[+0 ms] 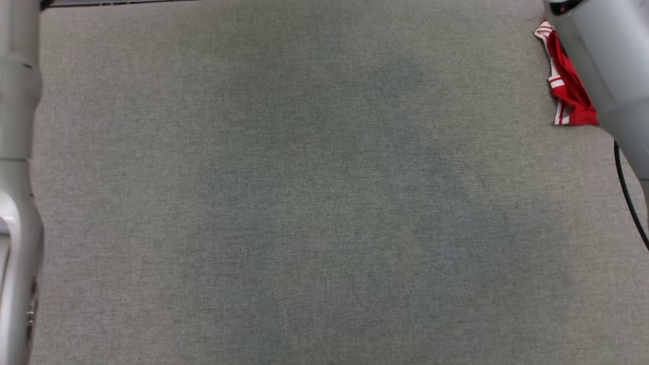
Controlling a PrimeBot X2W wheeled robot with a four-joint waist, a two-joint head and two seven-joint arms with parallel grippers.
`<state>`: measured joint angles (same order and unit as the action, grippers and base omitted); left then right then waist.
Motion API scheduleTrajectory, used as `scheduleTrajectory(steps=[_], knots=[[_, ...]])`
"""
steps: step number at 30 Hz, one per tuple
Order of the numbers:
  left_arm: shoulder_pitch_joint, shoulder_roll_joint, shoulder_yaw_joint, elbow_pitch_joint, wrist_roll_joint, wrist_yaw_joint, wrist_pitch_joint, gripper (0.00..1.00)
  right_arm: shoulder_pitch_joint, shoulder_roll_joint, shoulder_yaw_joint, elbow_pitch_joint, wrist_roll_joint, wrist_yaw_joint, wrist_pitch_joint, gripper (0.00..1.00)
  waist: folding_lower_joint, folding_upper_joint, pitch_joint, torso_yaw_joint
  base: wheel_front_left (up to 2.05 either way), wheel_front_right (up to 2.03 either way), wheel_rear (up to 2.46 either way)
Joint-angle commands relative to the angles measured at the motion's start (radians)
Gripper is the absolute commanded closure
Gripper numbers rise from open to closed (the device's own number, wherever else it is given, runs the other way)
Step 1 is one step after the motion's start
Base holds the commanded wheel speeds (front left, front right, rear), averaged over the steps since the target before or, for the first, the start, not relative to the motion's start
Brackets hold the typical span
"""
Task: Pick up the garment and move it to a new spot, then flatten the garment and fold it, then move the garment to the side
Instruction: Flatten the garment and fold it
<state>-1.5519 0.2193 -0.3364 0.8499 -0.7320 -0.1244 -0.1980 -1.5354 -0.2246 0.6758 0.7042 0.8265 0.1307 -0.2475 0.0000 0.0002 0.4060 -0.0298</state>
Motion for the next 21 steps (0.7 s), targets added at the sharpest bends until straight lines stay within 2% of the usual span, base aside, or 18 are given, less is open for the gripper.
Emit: scheduleTrajectory(steps=[1, 6, 9, 12, 14, 21], knots=[[0.012, -0.003, -0.011, 0.021, -0.007, -0.009, -0.005, 1.0, 0.004, -0.009, 0.018, 0.006, 0.021, 0.0, -0.006, 1.0, 0.0, -0.0002, 0.002, 0.005, 0.0, 0.0, 0.0], [0.148, -0.007, -0.09, 0.024, -0.039, -0.009, -0.043, 1.0, 0.127, -0.059, 0.174, -0.031, 0.074, 0.0, -0.015, 1.0, 0.0, -0.0002, 0.0, 0.014, 0.0, 0.0, 0.0], [0.297, 0.014, -0.132, 0.005, -0.062, -0.006, -0.059, 1.0, 0.231, -0.096, 0.273, -0.086, 0.084, 0.0, -0.018, 1.0, 0.0, -0.0002, -0.005, 0.011, 0.0, 0.0, 0.0], [0.471, 0.035, -0.138, -0.029, -0.089, -0.006, -0.067, 1.0, 0.374, -0.122, 0.307, -0.153, 0.102, 0.0, -0.018, 1.0, 0.0, -0.0002, -0.019, 0.005, 0.0, 0.0, 0.0], [0.581, 0.056, -0.11, -0.072, -0.081, -0.006, -0.068, 1.0, 0.468, -0.143, 0.299, -0.201, 0.113, 0.0, -0.019, 1.0, 0.0, -0.0002, -0.033, 0.005, 0.0, 0.0, 0.0], [0.99, 0.051, 0.063, -0.252, -0.021, 0.003, -0.068, 1.0, 0.808, -0.217, 0.261, -0.346, 0.104, 0.0, -0.019, 1.0, 0.0, -0.0002, -0.115, 0.009, 0.0, 0.0, 0.0]])
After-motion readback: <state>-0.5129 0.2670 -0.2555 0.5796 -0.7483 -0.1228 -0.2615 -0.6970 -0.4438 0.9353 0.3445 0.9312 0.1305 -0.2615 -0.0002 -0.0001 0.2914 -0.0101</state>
